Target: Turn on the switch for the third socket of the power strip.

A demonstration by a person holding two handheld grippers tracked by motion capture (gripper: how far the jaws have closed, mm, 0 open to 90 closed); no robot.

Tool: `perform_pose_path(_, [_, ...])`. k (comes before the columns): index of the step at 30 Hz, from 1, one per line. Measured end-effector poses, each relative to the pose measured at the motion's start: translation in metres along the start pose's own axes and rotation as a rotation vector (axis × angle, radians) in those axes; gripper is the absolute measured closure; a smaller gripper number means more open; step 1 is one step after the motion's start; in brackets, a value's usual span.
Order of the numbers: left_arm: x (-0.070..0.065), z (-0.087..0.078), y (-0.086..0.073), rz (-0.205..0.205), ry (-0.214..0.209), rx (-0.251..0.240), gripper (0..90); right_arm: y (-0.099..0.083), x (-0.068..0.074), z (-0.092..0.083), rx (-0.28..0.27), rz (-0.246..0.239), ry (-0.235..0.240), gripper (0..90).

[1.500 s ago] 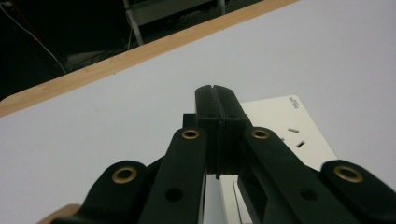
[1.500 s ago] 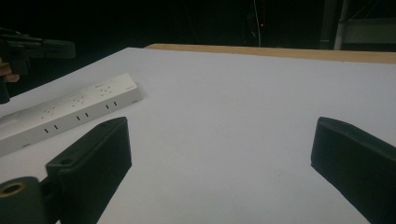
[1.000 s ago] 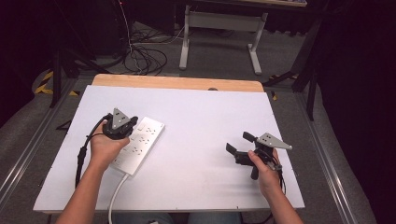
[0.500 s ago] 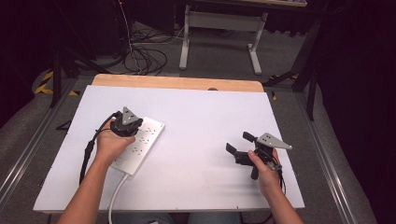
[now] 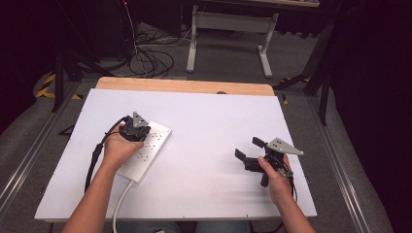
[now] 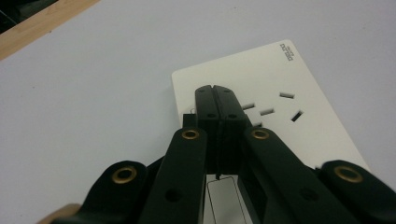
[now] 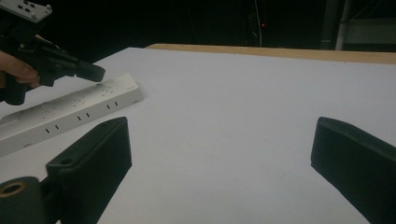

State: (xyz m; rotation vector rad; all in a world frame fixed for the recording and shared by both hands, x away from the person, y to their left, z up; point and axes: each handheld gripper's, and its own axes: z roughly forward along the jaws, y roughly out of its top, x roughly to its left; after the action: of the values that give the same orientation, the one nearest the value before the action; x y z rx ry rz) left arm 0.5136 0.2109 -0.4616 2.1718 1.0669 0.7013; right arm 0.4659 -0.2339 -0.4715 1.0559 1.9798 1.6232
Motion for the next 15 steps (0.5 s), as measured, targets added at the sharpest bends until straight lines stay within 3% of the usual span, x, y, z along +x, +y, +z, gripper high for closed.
perform_pose_path(15, [-0.0002,0.0026,-0.0017,0.000,-0.012,0.023,89.8,0.0001,-0.0004,0.0001,0.000,0.001,0.000,5.7])
